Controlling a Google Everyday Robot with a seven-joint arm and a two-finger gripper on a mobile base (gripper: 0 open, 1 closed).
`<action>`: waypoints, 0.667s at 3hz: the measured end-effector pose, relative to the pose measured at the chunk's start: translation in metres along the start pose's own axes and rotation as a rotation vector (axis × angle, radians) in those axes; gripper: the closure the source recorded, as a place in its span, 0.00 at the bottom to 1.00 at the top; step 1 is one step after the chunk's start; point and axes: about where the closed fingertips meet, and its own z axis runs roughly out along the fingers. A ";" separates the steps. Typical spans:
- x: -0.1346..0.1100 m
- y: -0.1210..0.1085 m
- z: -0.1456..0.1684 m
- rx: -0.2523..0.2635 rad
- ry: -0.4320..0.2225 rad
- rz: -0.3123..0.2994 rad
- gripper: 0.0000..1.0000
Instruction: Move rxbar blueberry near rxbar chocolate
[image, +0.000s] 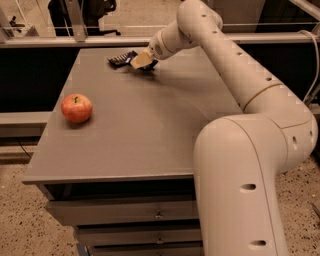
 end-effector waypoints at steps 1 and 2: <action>0.008 -0.011 0.012 0.023 0.025 0.013 0.61; 0.016 -0.021 0.017 0.046 0.045 0.024 0.36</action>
Offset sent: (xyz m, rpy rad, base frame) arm 0.0334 -0.0250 -0.0217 -0.0569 0.0135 -0.0951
